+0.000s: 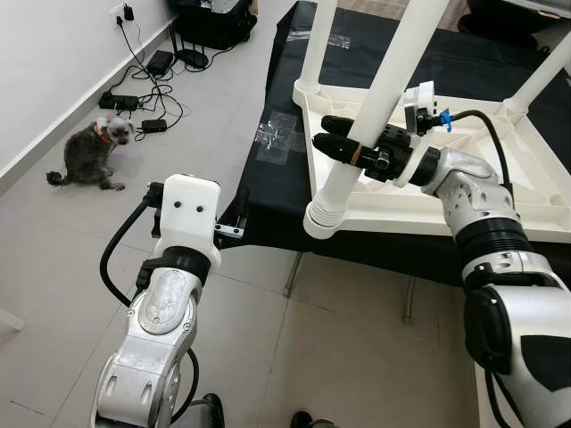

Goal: Building children table

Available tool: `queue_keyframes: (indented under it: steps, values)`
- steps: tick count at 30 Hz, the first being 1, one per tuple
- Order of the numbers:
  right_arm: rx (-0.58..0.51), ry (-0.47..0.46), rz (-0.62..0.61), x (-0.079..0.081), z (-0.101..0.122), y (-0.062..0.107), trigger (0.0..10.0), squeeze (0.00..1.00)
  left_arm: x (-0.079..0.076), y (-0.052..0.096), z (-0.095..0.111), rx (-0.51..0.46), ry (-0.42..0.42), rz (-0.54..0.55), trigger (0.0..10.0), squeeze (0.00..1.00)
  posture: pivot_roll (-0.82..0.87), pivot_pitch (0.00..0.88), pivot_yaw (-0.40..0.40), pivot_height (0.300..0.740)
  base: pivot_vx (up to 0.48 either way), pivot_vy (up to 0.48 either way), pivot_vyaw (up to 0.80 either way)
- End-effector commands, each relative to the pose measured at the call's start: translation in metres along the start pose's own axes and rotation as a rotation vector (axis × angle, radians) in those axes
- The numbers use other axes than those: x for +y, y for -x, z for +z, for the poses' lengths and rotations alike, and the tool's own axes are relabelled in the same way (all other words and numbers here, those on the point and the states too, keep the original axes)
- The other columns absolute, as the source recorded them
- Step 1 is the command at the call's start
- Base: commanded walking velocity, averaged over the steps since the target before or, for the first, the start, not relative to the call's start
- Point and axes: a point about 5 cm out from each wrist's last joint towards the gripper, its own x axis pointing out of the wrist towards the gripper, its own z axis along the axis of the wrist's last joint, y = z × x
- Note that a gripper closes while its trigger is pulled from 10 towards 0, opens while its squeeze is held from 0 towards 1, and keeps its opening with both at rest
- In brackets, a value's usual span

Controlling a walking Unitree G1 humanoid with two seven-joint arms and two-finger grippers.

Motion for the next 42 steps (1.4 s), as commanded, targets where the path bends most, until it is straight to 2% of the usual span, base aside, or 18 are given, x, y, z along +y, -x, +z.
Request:
queue_keyframes:
  steps: [1, 16, 23, 32, 42]
  values:
    - [-0.007, 0.003, -0.007, -0.002, 0.003, 0.007, 10.0, 0.00, -0.003, 0.002, -0.004, 0.018, -0.003, -0.007, 10.0, 0.00, 0.13, 0.249, -0.126, 0.740, 0.000, 0.000, 0.00]
    - [-0.005, 0.015, -0.011, -0.002, 0.003, 0.004, 10.0, 0.00, 0.000, 0.002, -0.005, 0.017, -0.007, 0.002, 10.0, 0.00, 0.13, 0.248, -0.131, 0.740, 0.000, 0.000, 0.00]
    - [0.001, 0.052, -0.045, -0.004, 0.005, 0.004, 10.0, 0.00, -0.001, 0.002, -0.005, 0.018, -0.003, 0.002, 10.0, 0.00, 0.13, 0.248, -0.128, 0.740, 0.000, 0.000, 0.00]
    - [0.024, 0.088, -0.046, -0.001, -0.002, 0.006, 10.0, 0.00, -0.002, 0.002, -0.005, 0.018, -0.002, -0.004, 10.0, 0.00, 0.13, 0.238, -0.127, 0.740, 0.000, 0.000, 0.00]
    - [0.037, 0.136, -0.102, 0.000, -0.010, 0.008, 10.0, 0.00, -0.003, 0.001, -0.005, 0.014, -0.005, -0.008, 10.0, 0.00, 0.13, 0.233, -0.128, 0.740, 0.000, 0.000, 0.00]
